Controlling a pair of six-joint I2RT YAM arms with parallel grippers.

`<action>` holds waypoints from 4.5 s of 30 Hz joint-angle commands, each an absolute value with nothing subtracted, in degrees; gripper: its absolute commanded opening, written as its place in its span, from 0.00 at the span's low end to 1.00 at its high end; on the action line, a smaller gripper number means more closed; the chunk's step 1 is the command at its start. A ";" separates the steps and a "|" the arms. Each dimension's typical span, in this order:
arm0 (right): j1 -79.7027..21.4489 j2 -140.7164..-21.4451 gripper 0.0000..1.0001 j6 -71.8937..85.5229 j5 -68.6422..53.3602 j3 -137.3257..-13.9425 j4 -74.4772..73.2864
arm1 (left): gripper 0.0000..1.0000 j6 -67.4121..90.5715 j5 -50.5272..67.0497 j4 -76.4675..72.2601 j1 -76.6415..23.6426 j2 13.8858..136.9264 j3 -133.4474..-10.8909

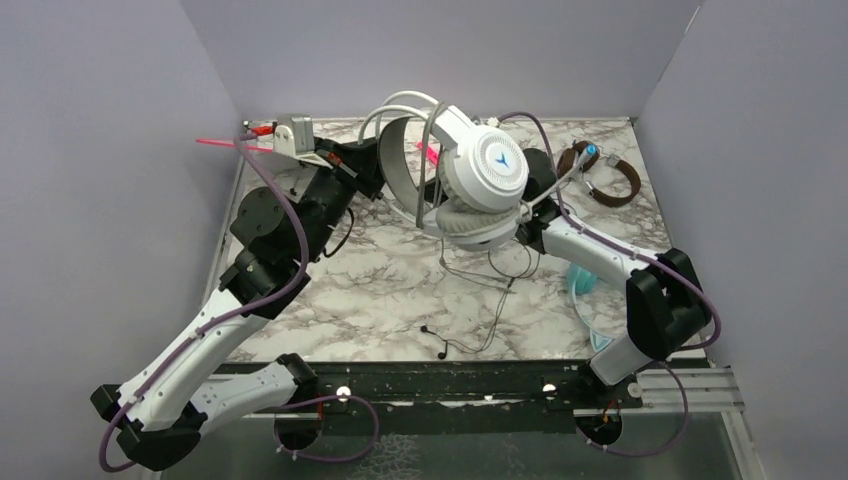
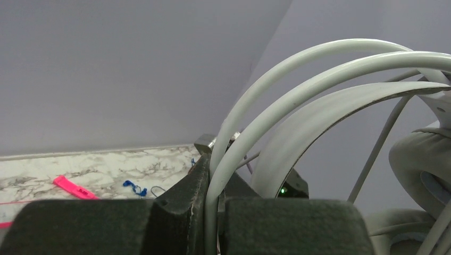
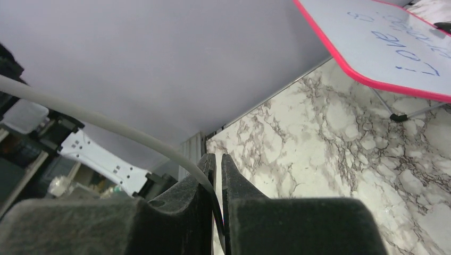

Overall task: Wrap the headphones
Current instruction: Wrap the headphones cable around the headphones.

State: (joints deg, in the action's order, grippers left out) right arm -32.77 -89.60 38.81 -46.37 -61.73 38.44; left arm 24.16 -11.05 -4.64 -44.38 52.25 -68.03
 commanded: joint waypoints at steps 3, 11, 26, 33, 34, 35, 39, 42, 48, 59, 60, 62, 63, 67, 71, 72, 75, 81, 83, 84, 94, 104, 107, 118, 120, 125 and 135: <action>-33.52 -92.07 0.14 45.90 -36.44 -58.70 49.47 | 0.00 31.86 -24.52 -13.95 -44.65 54.97 -75.49; -37.79 -94.72 0.14 47.02 -30.63 -51.78 58.86 | 0.00 30.27 -31.40 -18.78 -44.68 61.83 -82.68; -44.49 -86.26 0.01 40.43 -27.37 -37.97 54.26 | 0.00 12.04 -40.90 -23.93 -44.70 69.87 -92.28; -46.65 -66.33 0.00 28.24 -27.17 -32.59 26.17 | 0.00 -1.76 -50.73 -28.53 -44.52 71.53 -91.68; -47.30 -64.84 0.01 25.62 -29.20 -33.68 22.22 | 0.00 -3.88 -51.91 -29.95 -44.49 72.28 -91.68; -48.33 -63.39 0.01 23.63 -30.57 -35.16 18.33 | 0.00 -5.99 -53.32 -31.05 -44.47 73.27 -92.11; -52.06 -58.02 0.01 17.25 -29.33 -43.47 -2.45 | 0.00 -19.04 -56.06 -35.41 -43.99 77.77 -93.04; -52.12 -55.58 0.01 13.27 -26.82 -53.77 -18.01 | 0.00 -31.99 -57.66 -36.83 -43.06 80.35 -91.43; -52.12 -55.16 0.01 3.50 -6.93 -74.98 -46.31 | 0.00 -47.33 -60.35 -37.27 -41.05 77.18 -77.11; -52.12 -60.32 0.01 -31.80 37.81 -84.60 -41.56 | 0.00 -26.12 -36.41 10.74 -41.71 62.43 -67.22; -52.12 -60.91 0.01 -36.61 41.23 -83.28 -38.51 | 0.00 -25.34 -34.35 12.34 -41.78 61.10 -66.48; -52.12 -61.13 0.01 -46.89 45.36 -79.25 -30.08 | 0.00 -24.80 -29.95 16.04 -41.76 59.18 -65.91; -52.12 -60.68 0.01 -51.38 45.04 -77.21 -25.64 | 0.00 -24.83 -26.94 18.13 -41.75 58.55 -65.92; -52.12 -58.17 0.01 -55.80 32.64 -76.88 -20.81 | 0.00 -24.98 -18.62 25.13 -42.29 56.65 -65.83; -52.12 -57.79 0.01 -57.32 20.13 -79.82 -24.04 | 0.00 -23.27 -13.86 28.79 -42.87 57.22 -67.08; -52.12 -58.36 0.01 -57.23 17.10 -81.65 -25.81 | 0.00 -22.83 -13.17 29.61 -43.13 57.76 -67.52; -52.12 -59.34 0.00 -58.18 16.62 -80.69 -21.32 | 0.00 -21.64 -9.59 31.07 -43.44 58.36 -68.74; -46.09 -58.40 0.01 -53.00 7.67 -78.45 -18.15 | 0.00 -20.18 -5.92 31.08 -43.42 54.67 -69.30; -41.55 -56.82 0.01 -50.25 1.27 -75.58 -16.63 | 0.00 -19.36 -4.70 30.80 -43.45 53.29 -69.87; -39.68 -56.41 0.01 -48.60 -2.86 -74.79 -16.91 | 0.00 -19.00 -4.47 30.59 -43.47 52.66 -70.09; -27.50 -59.81 0.01 -33.74 -35.54 -70.23 -11.48 | 0.00 -13.24 5.91 29.88 -43.44 50.33 -74.69; -20.31 -67.85 0.10 0.18 -58.29 -62.27 17.50 | 0.00 4.54 14.50 8.18 -43.45 48.47 -75.36; -20.32 -72.92 0.13 21.52 -50.84 -61.76 25.60 | 0.00 12.42 8.44 1.89 -43.44 50.11 -75.15; -23.15 -83.57 0.20 47.84 -45.26 -57.41 43.46 | 0.00 23.19 -9.30 -3.27 -43.42 55.14 -78.53; -23.12 -84.20 0.20 48.65 -46.88 -57.56 45.10 | 0.00 22.75 -9.81 -2.89 -43.46 55.53 -79.49; -21.04 -83.11 0.25 44.05 -51.44 -59.62 41.23 | 0.00 22.38 -9.86 -2.21 -43.42 55.34 -79.89; -12.63 -80.39 0.30 22.65 -68.62 -74.03 4.70 | 0.00 16.66 -9.07 1.87 -43.42 54.00 -79.78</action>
